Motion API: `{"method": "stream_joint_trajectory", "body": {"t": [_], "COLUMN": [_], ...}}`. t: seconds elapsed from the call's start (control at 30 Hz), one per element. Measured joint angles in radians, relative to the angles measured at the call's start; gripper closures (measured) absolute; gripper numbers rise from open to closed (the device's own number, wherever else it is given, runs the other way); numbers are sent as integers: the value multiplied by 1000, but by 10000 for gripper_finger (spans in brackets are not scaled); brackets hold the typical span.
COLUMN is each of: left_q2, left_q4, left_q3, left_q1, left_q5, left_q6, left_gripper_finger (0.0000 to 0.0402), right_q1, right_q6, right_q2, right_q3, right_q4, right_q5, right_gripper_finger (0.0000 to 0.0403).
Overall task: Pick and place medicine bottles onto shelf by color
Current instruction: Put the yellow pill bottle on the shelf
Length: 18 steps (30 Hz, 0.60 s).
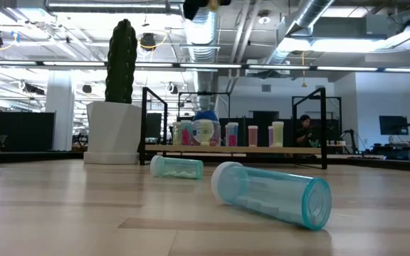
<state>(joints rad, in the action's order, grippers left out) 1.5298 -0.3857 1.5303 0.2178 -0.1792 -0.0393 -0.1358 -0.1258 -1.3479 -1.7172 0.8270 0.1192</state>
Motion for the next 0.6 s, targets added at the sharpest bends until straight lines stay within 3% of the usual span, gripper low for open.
{"method": "stream_joint_trajectory", "body": {"t": [0.1,0.27,0.47,0.6], "left_q2": [28,65,97,105], "left_q4": [12,7,30,95], "left_q3": [3,0,2,3], "left_q1": [-9,-47,-62,-71], "left_q5": [-129,-172,-316,-391], "left_q6": [51,150,253,276], "left_gripper_finger": [329,329,329,329], "right_q1": [21,19,75,120], "right_q6": [110,71,346,513], "right_q2": [-27,-47,-47,-47], "right_q3": [1,1,2,2], "right_q4": [0,37,89,78], "right_q5": [-67,-115,-306,-330], "right_gripper_finger": [168,168,168,168]}}
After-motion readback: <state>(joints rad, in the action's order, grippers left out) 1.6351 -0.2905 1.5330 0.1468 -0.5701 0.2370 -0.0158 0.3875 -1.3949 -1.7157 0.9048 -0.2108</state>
